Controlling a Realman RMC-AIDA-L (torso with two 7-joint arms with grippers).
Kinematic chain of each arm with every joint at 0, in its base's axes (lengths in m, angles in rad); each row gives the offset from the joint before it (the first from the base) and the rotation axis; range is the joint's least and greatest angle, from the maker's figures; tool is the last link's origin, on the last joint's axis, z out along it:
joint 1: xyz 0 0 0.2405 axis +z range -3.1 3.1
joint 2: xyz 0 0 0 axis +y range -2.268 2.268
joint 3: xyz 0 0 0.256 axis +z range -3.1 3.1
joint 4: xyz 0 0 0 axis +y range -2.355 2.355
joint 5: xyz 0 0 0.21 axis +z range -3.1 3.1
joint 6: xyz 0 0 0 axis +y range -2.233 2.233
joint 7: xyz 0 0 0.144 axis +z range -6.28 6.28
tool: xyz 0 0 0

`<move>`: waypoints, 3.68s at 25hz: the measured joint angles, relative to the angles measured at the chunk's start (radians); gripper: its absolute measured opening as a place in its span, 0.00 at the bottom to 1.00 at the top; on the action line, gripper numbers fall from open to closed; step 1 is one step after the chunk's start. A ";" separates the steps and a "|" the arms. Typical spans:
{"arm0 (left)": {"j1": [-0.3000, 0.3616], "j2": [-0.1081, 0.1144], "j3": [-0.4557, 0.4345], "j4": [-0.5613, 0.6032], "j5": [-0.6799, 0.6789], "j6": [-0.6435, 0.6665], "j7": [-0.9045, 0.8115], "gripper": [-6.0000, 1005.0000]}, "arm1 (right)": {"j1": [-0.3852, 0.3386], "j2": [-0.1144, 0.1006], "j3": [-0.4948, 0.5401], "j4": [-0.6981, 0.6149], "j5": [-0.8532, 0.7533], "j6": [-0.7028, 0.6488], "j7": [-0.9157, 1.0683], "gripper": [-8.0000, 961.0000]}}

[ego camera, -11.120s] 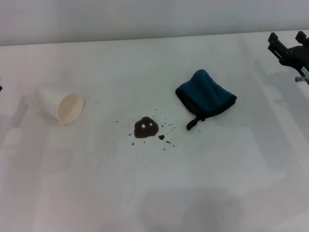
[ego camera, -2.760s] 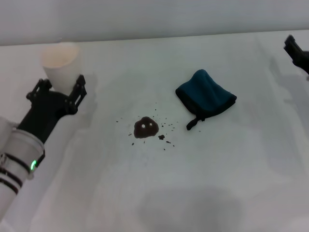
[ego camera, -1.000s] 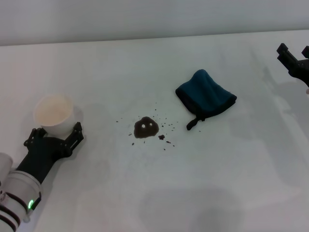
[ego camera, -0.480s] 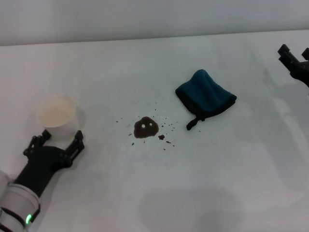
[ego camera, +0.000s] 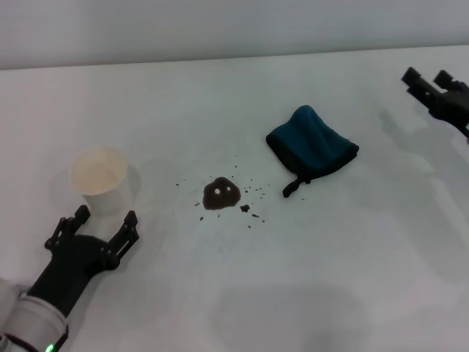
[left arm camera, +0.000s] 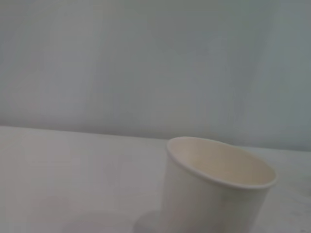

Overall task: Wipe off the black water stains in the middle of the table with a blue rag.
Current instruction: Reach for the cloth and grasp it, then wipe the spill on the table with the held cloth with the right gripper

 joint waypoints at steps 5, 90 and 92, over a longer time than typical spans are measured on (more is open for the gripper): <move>0.066 0.001 0.000 0.001 0.019 0.098 0.000 0.88 | 0.000 0.001 -0.207 -0.078 0.000 -0.009 0.076 0.88; 0.086 0.009 -0.024 -0.225 -0.085 0.387 -0.301 0.88 | 0.187 0.022 -1.332 -0.820 -0.882 -0.435 1.382 0.11; 0.081 0.009 -0.024 -0.230 -0.085 0.384 -0.309 0.88 | 0.198 0.022 -1.375 -0.812 -0.868 -0.503 1.382 0.11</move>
